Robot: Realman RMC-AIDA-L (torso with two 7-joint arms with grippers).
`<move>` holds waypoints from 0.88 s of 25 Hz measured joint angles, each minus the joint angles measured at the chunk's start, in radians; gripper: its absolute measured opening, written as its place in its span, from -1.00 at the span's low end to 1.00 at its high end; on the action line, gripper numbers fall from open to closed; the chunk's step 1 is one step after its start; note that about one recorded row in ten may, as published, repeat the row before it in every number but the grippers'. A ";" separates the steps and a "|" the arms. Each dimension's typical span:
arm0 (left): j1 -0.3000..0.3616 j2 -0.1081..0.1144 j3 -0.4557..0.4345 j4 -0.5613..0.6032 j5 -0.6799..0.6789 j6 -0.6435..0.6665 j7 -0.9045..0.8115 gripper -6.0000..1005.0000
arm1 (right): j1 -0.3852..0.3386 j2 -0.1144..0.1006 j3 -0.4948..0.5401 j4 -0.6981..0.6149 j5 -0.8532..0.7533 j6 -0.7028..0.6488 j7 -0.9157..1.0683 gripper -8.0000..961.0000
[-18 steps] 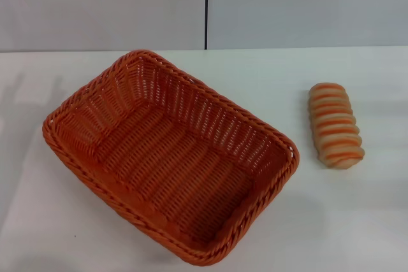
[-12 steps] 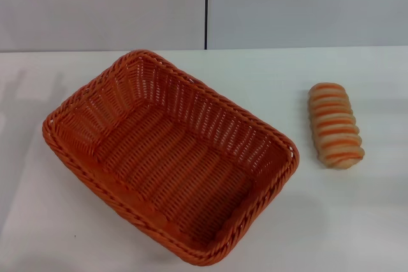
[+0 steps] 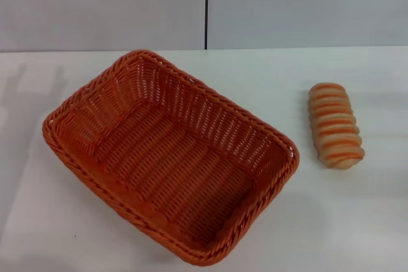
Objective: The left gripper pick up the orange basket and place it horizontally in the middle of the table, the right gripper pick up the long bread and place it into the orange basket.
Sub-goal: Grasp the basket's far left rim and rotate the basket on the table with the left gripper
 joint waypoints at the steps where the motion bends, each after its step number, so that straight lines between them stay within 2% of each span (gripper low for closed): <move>1: -0.003 0.000 0.000 0.000 0.000 -0.005 0.000 0.60 | 0.002 0.000 0.000 0.000 0.002 0.000 0.000 0.30; 22: -0.027 0.002 0.016 0.000 0.016 -0.087 -0.012 0.59 | 0.027 -0.002 0.002 -0.002 0.000 0.011 0.015 0.30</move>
